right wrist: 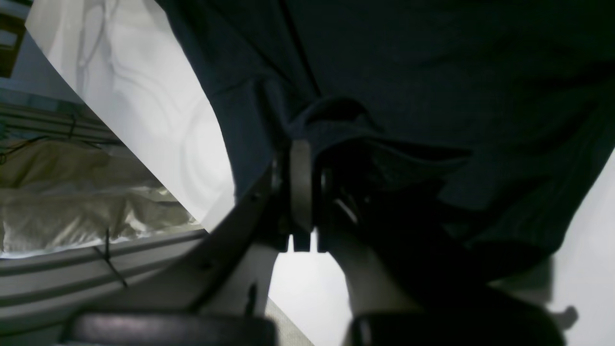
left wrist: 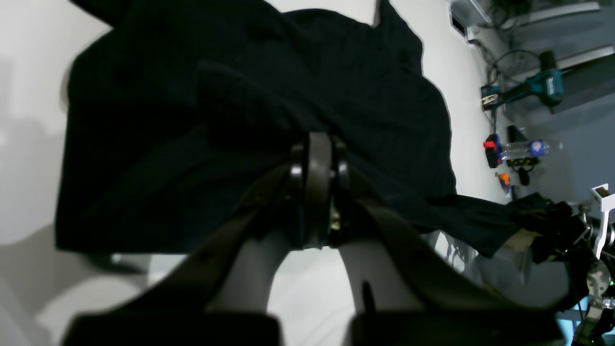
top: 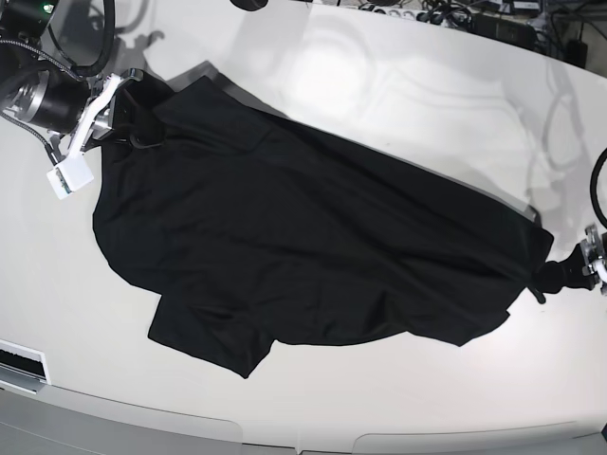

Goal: Layout the t-shirt on the table in an organized manner, then fold the t-shirt properly
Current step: 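Release the shirt with both grippers and reposition them along its edge, then grasp the shirt's edge with the right gripper and the side with the left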

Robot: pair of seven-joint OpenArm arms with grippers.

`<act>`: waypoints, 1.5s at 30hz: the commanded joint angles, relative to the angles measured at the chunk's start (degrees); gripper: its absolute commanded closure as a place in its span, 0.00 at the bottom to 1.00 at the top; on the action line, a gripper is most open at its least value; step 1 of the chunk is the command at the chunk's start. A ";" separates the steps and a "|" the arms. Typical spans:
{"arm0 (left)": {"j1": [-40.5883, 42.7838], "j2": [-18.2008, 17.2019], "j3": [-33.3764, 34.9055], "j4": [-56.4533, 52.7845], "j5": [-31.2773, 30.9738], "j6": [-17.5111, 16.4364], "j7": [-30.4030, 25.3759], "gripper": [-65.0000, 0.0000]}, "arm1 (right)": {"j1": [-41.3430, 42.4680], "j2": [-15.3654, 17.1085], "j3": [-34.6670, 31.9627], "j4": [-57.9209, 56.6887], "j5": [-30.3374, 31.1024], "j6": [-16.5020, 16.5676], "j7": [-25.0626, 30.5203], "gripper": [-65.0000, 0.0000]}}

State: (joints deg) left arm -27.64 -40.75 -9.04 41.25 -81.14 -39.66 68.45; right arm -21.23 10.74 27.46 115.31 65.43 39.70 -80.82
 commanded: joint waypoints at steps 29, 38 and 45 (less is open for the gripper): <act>-6.45 2.45 -0.50 0.81 8.02 -0.34 -7.17 0.71 | 3.87 0.72 0.17 0.76 -8.52 0.30 11.21 0.55; -9.35 1.22 -0.52 0.81 7.19 -0.34 -5.62 0.41 | 7.41 2.93 0.66 0.79 -5.92 0.30 6.82 0.42; -5.51 2.19 2.36 0.79 7.19 -0.34 0.59 1.00 | -0.35 1.46 -3.63 0.79 -1.27 0.30 2.19 0.42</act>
State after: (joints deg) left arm -31.66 -37.45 -6.24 41.21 -72.58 -39.64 69.56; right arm -21.89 11.64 23.51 115.33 62.35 39.70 -79.29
